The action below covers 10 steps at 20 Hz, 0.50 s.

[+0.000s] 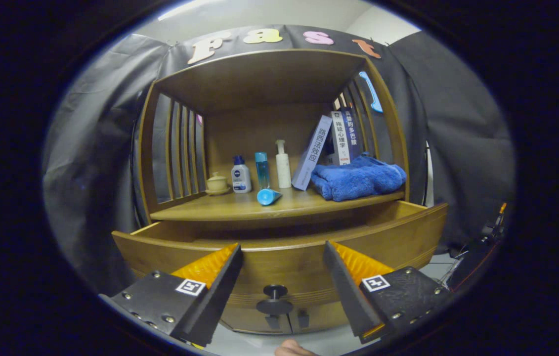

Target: Pull open the drawer, take out the items inside it, and place them on the countertop above the cabinet.

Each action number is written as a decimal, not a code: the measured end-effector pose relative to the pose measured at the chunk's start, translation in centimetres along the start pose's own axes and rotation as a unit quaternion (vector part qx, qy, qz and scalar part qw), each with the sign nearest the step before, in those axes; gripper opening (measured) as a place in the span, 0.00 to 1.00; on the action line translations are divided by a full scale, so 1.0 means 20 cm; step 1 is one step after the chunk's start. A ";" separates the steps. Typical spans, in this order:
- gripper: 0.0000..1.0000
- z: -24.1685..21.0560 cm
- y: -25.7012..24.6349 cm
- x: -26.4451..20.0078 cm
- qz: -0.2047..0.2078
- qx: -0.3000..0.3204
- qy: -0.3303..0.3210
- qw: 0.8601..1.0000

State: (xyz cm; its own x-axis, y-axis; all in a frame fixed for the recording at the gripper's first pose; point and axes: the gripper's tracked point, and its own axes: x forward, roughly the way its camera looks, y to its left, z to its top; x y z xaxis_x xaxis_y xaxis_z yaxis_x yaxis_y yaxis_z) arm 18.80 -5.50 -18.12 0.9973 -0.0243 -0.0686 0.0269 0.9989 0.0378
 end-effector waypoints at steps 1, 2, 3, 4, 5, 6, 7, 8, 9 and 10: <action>0.99 0.01 0.01 0.04 -0.001 0.001 0.000 1.000; 0.99 0.00 0.01 0.07 -0.002 0.001 0.001 1.000; 0.99 0.01 0.01 0.11 -0.003 0.002 0.002 1.000; 0.99 0.01 0.02 0.15 -0.005 0.001 0.001 1.000; 0.99 0.01 0.02 0.18 -0.006 -0.001 0.002 1.000; 0.99 0.01 0.03 0.21 -0.007 -0.003 0.001 1.000; 0.99 0.01 0.03 0.24 -0.007 -0.005 0.001 1.000; 0.99 0.01 0.03 0.27 -0.007 -0.007 -0.001 1.000; 0.99 0.01 0.03 0.30 -0.006 -0.006 0.000 1.000; 0.99 0.01 0.03 0.32 -0.005 -0.004 0.001 1.000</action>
State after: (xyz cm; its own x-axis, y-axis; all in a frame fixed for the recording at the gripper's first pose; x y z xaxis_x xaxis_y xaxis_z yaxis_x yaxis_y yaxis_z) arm 25.28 -5.13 -18.32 0.9969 -0.0342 -0.0705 0.0363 0.9989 0.0291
